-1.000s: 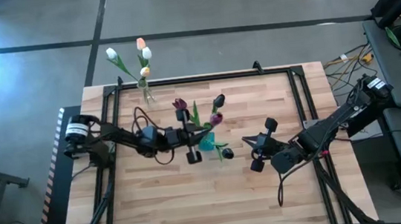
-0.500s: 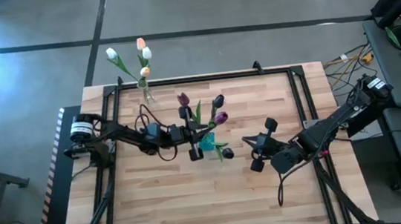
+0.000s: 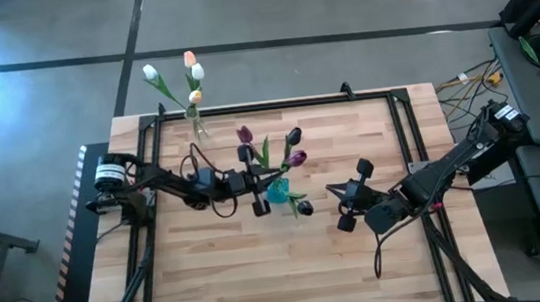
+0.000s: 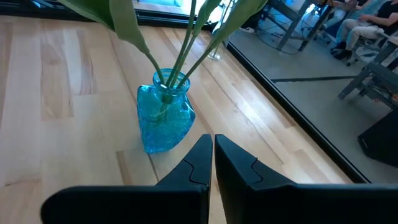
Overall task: Sort flowers into vase by color
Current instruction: Put the dark red flower into the blue vase
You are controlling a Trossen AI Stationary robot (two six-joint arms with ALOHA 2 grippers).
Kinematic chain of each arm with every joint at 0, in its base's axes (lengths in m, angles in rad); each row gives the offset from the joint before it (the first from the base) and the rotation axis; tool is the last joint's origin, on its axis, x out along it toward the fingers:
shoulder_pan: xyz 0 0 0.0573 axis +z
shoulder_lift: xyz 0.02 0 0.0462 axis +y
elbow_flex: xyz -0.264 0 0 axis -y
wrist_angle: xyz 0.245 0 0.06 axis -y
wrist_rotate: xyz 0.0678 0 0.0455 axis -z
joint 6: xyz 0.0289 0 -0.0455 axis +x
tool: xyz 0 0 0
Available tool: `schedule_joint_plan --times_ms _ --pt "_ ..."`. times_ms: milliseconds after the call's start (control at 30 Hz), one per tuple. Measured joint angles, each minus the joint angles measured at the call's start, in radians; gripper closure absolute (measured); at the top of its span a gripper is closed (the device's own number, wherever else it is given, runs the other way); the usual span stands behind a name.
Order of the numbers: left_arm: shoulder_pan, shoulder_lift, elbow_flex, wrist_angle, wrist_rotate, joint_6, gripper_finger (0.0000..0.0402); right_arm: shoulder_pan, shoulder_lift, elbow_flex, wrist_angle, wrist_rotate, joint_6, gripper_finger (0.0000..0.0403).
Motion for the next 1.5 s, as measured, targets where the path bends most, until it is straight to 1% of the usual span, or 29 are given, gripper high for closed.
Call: schedule_joint_plan --times_ms 300,833,1000,1500 --pt "0.001 0.000 -0.049 0.000 -0.059 0.019 0.0401 0.000 0.000 0.000 0.000 0.000 0.000 0.0390" --pt "0.001 -0.002 -0.132 0.000 -0.068 -0.001 0.0401 0.000 0.000 0.000 0.000 0.000 0.000 0.0390" --pt "0.001 -0.010 -0.163 0.000 -0.139 -0.006 0.0386 0.000 0.000 0.000 0.000 -0.001 0.000 0.0390" --pt "0.001 -0.078 -0.256 -0.006 -0.142 -0.022 0.0345 0.000 0.000 0.000 0.000 -0.005 0.000 0.0390"
